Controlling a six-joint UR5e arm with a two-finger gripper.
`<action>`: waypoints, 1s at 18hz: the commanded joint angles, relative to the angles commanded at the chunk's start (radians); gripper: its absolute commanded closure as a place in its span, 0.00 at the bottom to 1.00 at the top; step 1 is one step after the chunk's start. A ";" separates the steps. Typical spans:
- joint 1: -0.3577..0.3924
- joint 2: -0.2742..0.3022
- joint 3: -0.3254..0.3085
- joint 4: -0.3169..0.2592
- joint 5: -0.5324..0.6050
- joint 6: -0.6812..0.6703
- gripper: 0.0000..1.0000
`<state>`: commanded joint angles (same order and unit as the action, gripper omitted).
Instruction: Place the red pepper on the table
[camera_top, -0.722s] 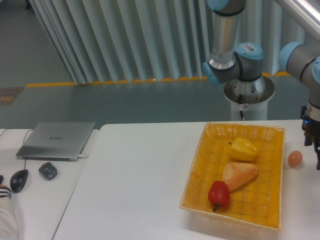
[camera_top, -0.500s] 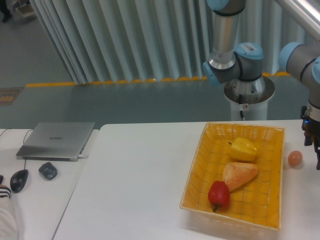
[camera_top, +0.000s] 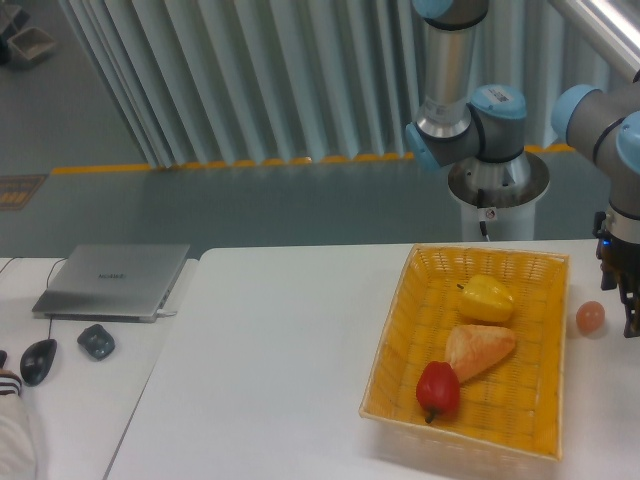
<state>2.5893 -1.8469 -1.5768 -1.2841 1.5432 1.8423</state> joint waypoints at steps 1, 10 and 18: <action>0.000 0.002 -0.015 0.009 -0.003 -0.009 0.00; -0.035 0.035 -0.045 0.019 -0.060 -0.204 0.00; -0.244 0.035 -0.032 0.049 -0.057 -0.681 0.00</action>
<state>2.3456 -1.8116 -1.6091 -1.2349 1.4864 1.1616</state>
